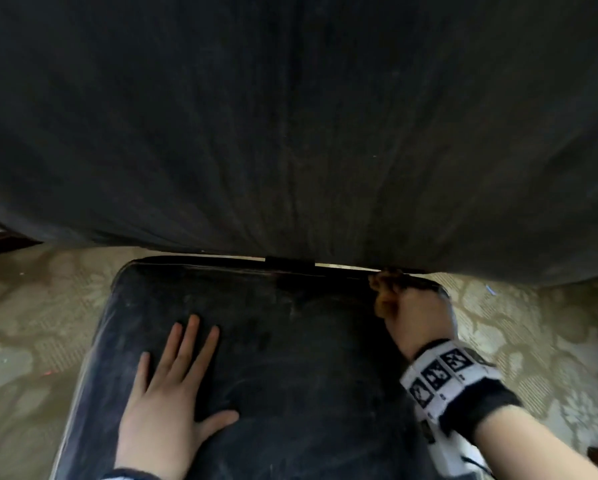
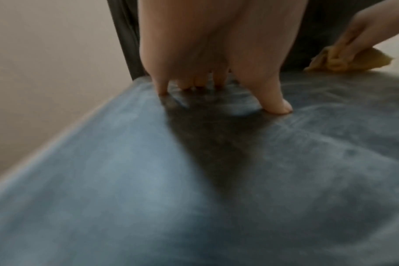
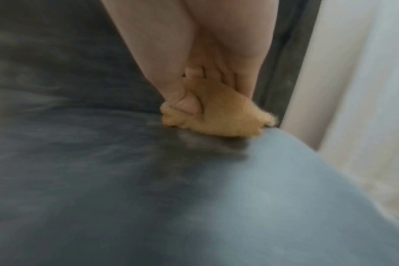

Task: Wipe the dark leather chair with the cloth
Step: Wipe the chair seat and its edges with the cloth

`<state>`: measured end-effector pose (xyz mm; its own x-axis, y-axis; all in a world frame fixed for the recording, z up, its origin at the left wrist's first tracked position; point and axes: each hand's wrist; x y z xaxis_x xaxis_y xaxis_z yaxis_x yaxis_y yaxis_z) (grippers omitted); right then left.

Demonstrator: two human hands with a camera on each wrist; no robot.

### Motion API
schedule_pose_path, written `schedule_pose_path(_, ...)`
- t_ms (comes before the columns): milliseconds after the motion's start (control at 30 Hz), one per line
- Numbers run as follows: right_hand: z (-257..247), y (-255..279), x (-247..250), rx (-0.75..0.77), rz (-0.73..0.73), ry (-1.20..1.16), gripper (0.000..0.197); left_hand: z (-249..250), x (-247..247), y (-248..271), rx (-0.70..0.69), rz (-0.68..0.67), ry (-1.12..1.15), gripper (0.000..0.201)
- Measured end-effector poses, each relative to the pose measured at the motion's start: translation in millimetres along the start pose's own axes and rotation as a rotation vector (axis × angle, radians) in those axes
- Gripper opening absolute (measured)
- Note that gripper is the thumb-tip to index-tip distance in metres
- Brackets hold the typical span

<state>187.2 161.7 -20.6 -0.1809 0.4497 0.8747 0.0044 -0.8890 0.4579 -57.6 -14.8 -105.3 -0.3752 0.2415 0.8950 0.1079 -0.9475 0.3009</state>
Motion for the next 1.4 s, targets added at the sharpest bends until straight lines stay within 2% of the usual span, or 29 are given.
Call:
schedule_pose_path(100, -59, 5, -6, 0.028, 0.003, -0.174, 0.023, 7, -3, 1, -0.014, -0.003, 0.039, 0.135)
schedule_pose_path(167, -124, 14, -18, 0.186, 0.113, -0.214, 0.029, 2, -4, 0, -0.034, 0.010, 0.049, 0.125)
schedule_pose_path(233, -175, 29, -17, 0.375, 0.146, -0.258, 0.046, -4, -5, 0, -0.068, -0.011, 0.045, 0.110)
schedule_pose_path(267, -190, 33, -19, 0.464, 0.156, -0.299, 0.049, -8, -4, 0, -0.079, -0.036, 0.043, 0.106)
schedule_pose_path(367, -180, 25, -26, 0.627, 0.054, -0.271, 0.040, -16, 1, 5, -0.061, -0.061, 0.069, 0.106)
schedule_pose_path(400, -159, 16, -33, 0.628, 0.044, -0.230, 0.043, -17, 4, 7, -0.052, -0.069, 0.071, 0.106)
schedule_pose_path(467, -116, 1, -39, 0.491, 0.025, -0.150, 0.047, -17, 9, 9, -0.035, -0.077, 0.077, 0.107)
schedule_pose_path(567, -64, -5, -30, 0.237, -0.032, 0.036, 0.030, -18, 8, 11, 0.035, -0.054, 0.086, 0.111)
schedule_pose_path(633, -63, 2, -15, 0.148, -0.042, 0.054, 0.027, -20, 6, 16, 0.160, -0.008, 0.138, 0.121)
schedule_pose_path(733, -102, 15, -5, 0.123, -0.023, -0.001, 0.028, -17, 4, 22, 0.293, 0.006, 0.185, 0.128)
schedule_pose_path(833, -150, 22, -2, 0.272, -0.037, -0.030, 0.028, -16, 1, 24, 0.311, 0.005, 0.171, 0.129)
schedule_pose_path(933, -179, 22, -3, 0.441, -0.015, -0.059, 0.037, -16, -3, 25, 0.317, 0.031, 0.153, 0.129)
schedule_pose_path(1000, -199, 27, -11, 0.552, 0.066, -0.071, 0.042, -13, 0, 24, 0.323, 0.041, 0.171, 0.125)
schedule_pose_path(1067, -229, 38, -23, 0.717, 0.182, -0.162, 0.036, -18, -5, 25, 0.282, 0.037, 0.164, 0.102)
schedule_pose_path(1100, -244, 44, -31, 0.871, 0.184, -0.223, 0.033, -25, -11, 27, 0.252, 0.011, 0.143, 0.088)
schedule_pose_path(1133, -261, 50, -38, 1.011, 0.078, -0.267, 0.034, -33, -16, 28, 0.237, -0.036, 0.124, 0.080)
schedule_pose_path(1200, -279, 51, -45, 1.108, -0.118, -0.176, 0.042, -46, -24, 32, 0.248, -0.106, 0.120, 0.084)
schedule_pose_path(1300, -248, 32, -27, 1.028, -0.055, -0.142, 0.073, -40, -7, 33, 0.241, -0.036, 0.158, 0.109)
schedule_pose_path(1333, -231, 22, -20, 0.952, -0.041, -0.120, 0.071, -33, 2, 31, 0.229, 0.006, 0.166, 0.117)
schedule_pose_path(1400, -204, 9, -10, 0.741, -0.022, 0.000, 0.049, -27, 8, 31, 0.243, 0.038, 0.170, 0.122)
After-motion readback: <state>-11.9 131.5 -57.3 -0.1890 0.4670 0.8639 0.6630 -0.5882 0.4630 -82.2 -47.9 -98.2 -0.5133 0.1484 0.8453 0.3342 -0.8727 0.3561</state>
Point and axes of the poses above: each hand's wrist, its own y-axis away from the middle knuckle, its own x-axis out of the back of the hand, z = x × y, and after that the axes turned 1 degree about z, right-handed
